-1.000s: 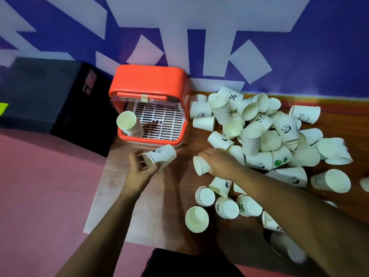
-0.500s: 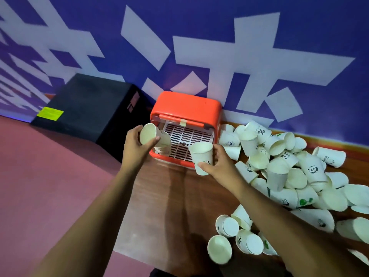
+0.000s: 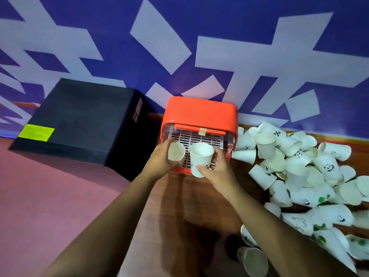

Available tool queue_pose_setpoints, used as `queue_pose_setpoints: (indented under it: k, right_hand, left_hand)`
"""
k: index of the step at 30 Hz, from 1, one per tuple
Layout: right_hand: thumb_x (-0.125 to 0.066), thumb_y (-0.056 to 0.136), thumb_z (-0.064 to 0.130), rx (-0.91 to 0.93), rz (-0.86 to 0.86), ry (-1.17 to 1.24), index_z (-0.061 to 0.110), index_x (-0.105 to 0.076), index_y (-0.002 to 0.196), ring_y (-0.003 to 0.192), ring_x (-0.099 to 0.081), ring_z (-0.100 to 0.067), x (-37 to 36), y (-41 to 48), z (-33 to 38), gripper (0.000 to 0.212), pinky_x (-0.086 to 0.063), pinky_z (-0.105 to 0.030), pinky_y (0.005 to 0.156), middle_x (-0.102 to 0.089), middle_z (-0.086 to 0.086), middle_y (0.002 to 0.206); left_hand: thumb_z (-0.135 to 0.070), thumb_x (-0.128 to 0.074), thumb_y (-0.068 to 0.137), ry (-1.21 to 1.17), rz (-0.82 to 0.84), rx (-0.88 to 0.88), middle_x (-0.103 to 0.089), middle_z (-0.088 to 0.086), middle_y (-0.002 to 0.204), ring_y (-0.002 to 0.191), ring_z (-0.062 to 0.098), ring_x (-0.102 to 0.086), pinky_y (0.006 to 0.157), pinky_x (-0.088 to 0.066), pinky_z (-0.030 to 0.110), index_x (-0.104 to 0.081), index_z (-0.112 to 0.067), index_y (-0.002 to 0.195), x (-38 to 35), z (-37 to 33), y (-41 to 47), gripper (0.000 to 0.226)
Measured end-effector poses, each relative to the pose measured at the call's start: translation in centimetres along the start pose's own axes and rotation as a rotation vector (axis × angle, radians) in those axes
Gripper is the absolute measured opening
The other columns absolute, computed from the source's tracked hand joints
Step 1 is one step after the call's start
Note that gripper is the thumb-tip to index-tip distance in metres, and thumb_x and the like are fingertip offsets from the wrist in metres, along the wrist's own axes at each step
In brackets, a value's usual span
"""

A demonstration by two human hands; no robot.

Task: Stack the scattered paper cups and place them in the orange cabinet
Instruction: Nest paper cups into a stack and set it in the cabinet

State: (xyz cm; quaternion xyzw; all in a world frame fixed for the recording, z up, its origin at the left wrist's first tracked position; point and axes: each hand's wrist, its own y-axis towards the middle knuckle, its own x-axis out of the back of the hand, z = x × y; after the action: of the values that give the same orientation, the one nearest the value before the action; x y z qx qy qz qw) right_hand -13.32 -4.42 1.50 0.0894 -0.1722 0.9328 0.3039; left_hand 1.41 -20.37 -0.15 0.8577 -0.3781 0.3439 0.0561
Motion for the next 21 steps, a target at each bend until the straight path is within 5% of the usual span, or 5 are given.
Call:
queue_pose_setpoints:
  k: [2,6,10,15,21]
  right_hand:
    - [-0.079,0.064,0.033,0.041,-0.017,0.001,0.037,-0.045,0.126,0.117,-0.058,-0.014,-1.5,0.5,0.6,0.071,-0.05,-0.044,0.101,-0.059,0.006,0.127]
    - [-0.08,0.072,0.019,0.15,0.006,-0.049,0.031,-0.046,0.13,0.121,-0.055,-0.008,-4.3,1.8,1.9,0.068,-0.045,-0.03,0.102,-0.058,0.011,0.129]
    - [-0.08,0.077,0.019,0.178,0.04,-0.12,0.035,-0.046,0.131,0.119,-0.052,0.003,-6.4,2.8,2.2,0.066,-0.04,-0.014,0.096,-0.058,0.017,0.127]
    - [-0.081,0.077,0.025,0.133,-0.01,-0.165,0.031,-0.048,0.13,0.115,-0.056,-0.005,-7.0,3.5,0.9,0.063,-0.044,-0.017,0.091,-0.06,0.011,0.125]
    - [-0.079,0.079,0.022,0.002,0.093,-0.256,0.026,-0.047,0.139,0.113,-0.056,-0.011,-7.2,4.4,0.2,0.069,-0.039,-0.005,0.081,-0.056,0.007,0.122]
  left_hand:
    - [-0.021,-0.083,0.079,-0.11,0.039,-0.044,-0.053,-0.013,0.13,0.115,-0.004,-0.051,0.095,-0.037,0.003,-0.046,-0.016,0.144,0.8,0.7,-0.3,0.075]
    - [-0.03,-0.065,0.095,-0.373,-0.06,0.042,-0.064,-0.011,0.133,0.122,0.006,-0.06,0.11,-0.047,0.037,-0.057,-0.022,0.136,2.8,2.2,-1.6,0.043]
    - [-0.022,-0.062,0.1,-0.555,-0.02,0.048,-0.062,-0.009,0.139,0.13,0.005,-0.056,0.112,-0.044,0.03,-0.056,-0.019,0.143,4.3,1.5,-2.3,0.043]
    - [-0.042,-0.071,0.089,-0.46,0.088,0.026,-0.06,-0.009,0.143,0.135,0.012,-0.054,0.115,-0.041,0.048,-0.054,-0.03,0.144,3.8,2.1,-0.8,0.059]
    - [-0.03,-0.071,0.091,-0.305,0.052,-0.034,-0.058,-0.006,0.142,0.132,0.008,-0.053,0.111,-0.045,0.043,-0.055,-0.024,0.142,2.0,4.1,0.3,0.054]
